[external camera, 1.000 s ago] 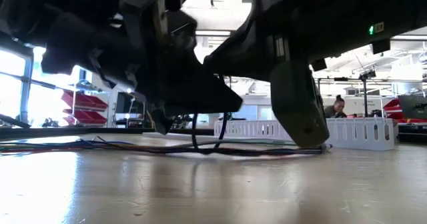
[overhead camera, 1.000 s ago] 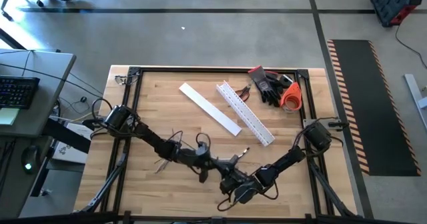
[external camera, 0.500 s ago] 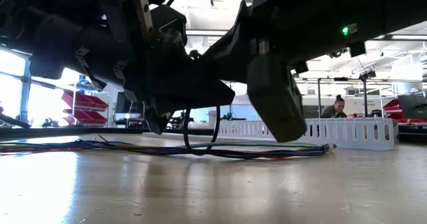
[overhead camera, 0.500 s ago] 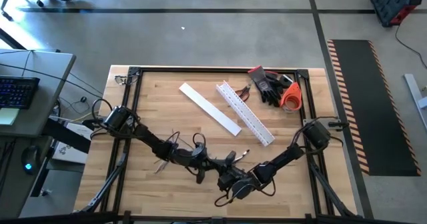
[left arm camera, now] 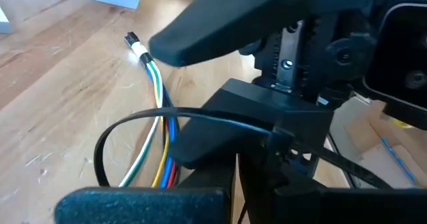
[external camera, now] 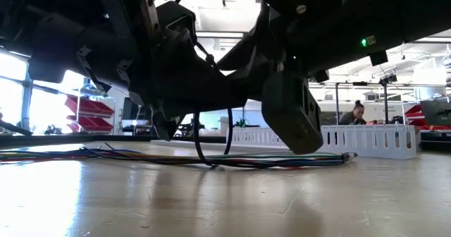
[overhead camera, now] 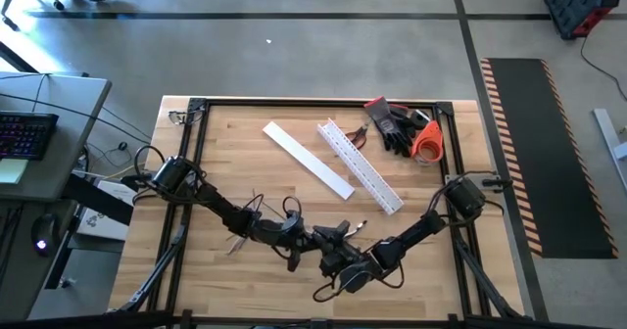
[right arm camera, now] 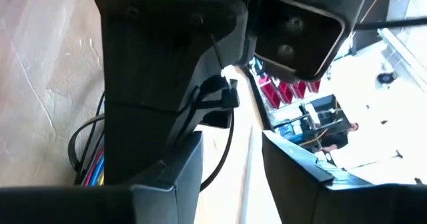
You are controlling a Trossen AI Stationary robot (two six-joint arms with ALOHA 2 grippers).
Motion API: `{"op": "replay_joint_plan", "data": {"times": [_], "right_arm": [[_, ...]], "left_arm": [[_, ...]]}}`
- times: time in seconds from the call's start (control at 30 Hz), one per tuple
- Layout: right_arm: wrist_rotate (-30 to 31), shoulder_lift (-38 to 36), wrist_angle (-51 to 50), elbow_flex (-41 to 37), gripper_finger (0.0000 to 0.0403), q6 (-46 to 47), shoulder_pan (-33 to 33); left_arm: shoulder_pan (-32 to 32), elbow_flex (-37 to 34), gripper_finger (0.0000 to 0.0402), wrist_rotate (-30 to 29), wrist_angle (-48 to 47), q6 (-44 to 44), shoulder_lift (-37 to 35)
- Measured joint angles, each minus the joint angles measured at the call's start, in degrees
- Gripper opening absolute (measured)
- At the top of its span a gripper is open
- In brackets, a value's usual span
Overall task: Ziptie cables
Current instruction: Wrap the colored cables with the black zip tie
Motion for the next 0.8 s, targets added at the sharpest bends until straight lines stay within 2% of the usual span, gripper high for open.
{"op": "replay_joint_plan", "data": {"times": [0.13,0.4,0.53,0.8], "right_arm": [[-1.16,0.0,-3.27,-0.02,0.0106,3.66,-0.89],[-2.05,0.11,-4.92,-0.1,0.0007,7.1,-1.29],[-2.03,0.11,-4.83,-0.09,0.0001,5.96,-1.07],[-4.09,0.11,-0.29,-0.15,0.0,-4.16,-0.01]], "left_arm": [[-0.02,0.0,0.0,0.03,-0.06,-0.13,0.0],[-0.17,0.11,0.0,-0.14,0.4,-0.08,-0.04],[-0.11,0.11,0.0,0.28,0.21,-0.04,-0.04],[1.55,0.11,0.0,3.01,-0.05,-1.92,-0.07]]}}
